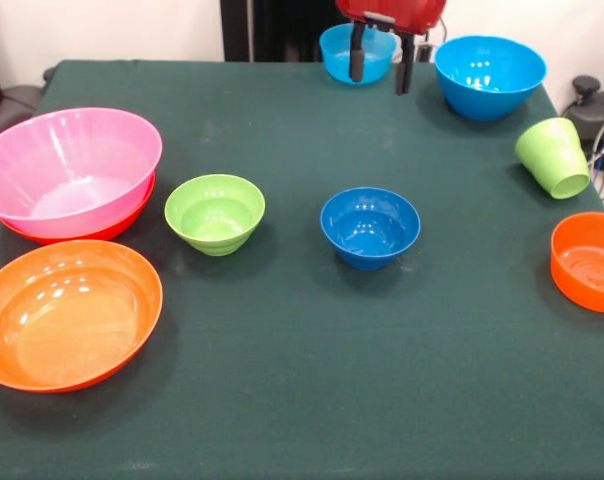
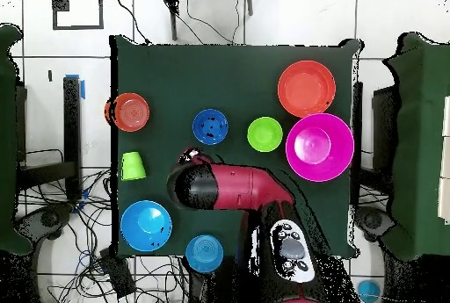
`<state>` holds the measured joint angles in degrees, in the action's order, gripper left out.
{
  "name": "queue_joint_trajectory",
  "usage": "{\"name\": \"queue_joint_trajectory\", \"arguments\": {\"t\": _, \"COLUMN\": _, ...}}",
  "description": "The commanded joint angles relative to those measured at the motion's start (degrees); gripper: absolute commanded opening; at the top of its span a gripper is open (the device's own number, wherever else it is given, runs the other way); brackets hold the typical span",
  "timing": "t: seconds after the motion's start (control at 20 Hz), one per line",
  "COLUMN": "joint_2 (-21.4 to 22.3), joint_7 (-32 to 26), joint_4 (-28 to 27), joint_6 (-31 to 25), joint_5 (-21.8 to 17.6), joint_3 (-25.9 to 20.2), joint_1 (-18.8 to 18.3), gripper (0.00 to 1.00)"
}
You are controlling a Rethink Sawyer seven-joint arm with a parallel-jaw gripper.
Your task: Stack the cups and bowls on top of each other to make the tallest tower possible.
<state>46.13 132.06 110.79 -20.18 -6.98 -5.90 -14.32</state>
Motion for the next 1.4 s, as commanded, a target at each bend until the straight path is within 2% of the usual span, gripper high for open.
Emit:
{"name": "queue_joint_trajectory", "arguments": {"t": 0.05, "joint_2": -2.0, "joint_7": -5.3, "joint_4": 4.0, "joint_6": 3.7, "joint_5": -5.5, "joint_3": -10.4, "joint_1": -1.9, "gripper": 1.0}}
{"name": "queue_joint_trajectory", "arguments": {"t": 0.25, "joint_2": -1.9, "joint_7": -4.5, "joint_4": 5.7, "joint_6": 7.0, "joint_5": -6.5, "joint_3": -14.2, "joint_1": -4.8, "gripper": 1.0}}
{"name": "queue_joint_trajectory", "arguments": {"t": 0.35, "joint_2": -0.8, "joint_7": -4.2, "joint_4": 6.5, "joint_6": 6.6, "joint_5": -6.4, "joint_3": -15.4, "joint_1": -5.6, "gripper": 1.0}}
{"name": "queue_joint_trajectory", "arguments": {"t": 0.6, "joint_2": 4.6, "joint_7": -0.6, "joint_4": 4.6, "joint_6": -2.0, "joint_5": -2.7, "joint_3": -13.7, "joint_1": -1.3, "gripper": 1.0}}
{"name": "queue_joint_trajectory", "arguments": {"t": 0.85, "joint_2": 5.8, "joint_7": 2.9, "joint_4": 1.4, "joint_6": -6.1, "joint_5": -0.7, "joint_3": -11.1, "joint_1": 3.3, "gripper": 1.0}}
{"name": "queue_joint_trajectory", "arguments": {"t": 1.15, "joint_2": 6.0, "joint_7": 5.4, "joint_4": -0.9, "joint_6": -8.6, "joint_5": 0.9, "joint_3": -8.0, "joint_1": 7.0, "gripper": 1.0}}
{"name": "queue_joint_trajectory", "arguments": {"t": 1.4, "joint_2": 6.0, "joint_7": 4.5, "joint_4": -0.1, "joint_6": -7.1, "joint_5": 1.3, "joint_3": -7.6, "joint_1": 6.9, "gripper": 1.0}}
